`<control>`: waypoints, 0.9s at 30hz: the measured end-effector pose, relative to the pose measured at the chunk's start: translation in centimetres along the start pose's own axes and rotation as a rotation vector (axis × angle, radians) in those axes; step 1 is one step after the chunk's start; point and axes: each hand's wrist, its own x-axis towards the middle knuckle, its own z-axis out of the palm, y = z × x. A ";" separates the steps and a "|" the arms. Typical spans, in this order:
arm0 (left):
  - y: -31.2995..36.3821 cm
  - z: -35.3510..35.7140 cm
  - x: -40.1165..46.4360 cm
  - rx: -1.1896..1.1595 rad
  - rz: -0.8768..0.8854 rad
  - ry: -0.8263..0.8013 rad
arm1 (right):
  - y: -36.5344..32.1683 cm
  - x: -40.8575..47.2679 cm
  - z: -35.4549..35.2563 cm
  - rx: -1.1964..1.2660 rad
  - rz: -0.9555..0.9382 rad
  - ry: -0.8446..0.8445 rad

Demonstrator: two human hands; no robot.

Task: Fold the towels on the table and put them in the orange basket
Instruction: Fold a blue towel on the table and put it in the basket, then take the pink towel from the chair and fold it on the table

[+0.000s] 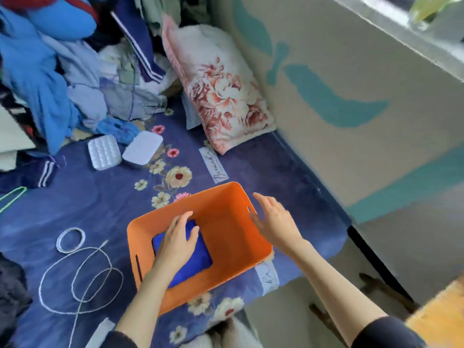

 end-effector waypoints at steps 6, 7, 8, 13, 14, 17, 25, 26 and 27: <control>5.0 0.3 0.1 0.085 0.387 -0.179 | 2.4 -9.2 -1.9 0.159 0.306 0.231; 5.8 0.7 -0.3 0.101 0.444 -0.208 | 2.6 -11.0 -1.8 0.177 0.353 0.266; 6.4 1.1 -0.9 0.112 0.498 -0.236 | 2.7 -12.9 -1.6 0.191 0.400 0.298; 9.0 3.7 -5.8 0.133 0.708 -0.425 | 2.9 -22.5 -0.2 0.168 0.636 0.370; 9.5 4.3 -6.9 0.141 0.748 -0.465 | 3.0 -24.3 0.1 0.139 0.679 0.376; 11.4 6.4 -10.4 0.182 0.884 -0.584 | 2.9 -29.8 0.9 0.148 0.806 0.437; 13.7 10.6 -23.6 0.247 1.230 -0.805 | -0.7 -46.8 5.5 0.231 1.144 0.649; 13.5 11.0 -25.6 0.248 1.270 -0.834 | -1.5 -49.0 6.4 0.241 1.188 0.668; 13.2 11.3 -27.7 0.241 1.307 -0.865 | -2.5 -51.3 7.2 0.250 1.228 0.689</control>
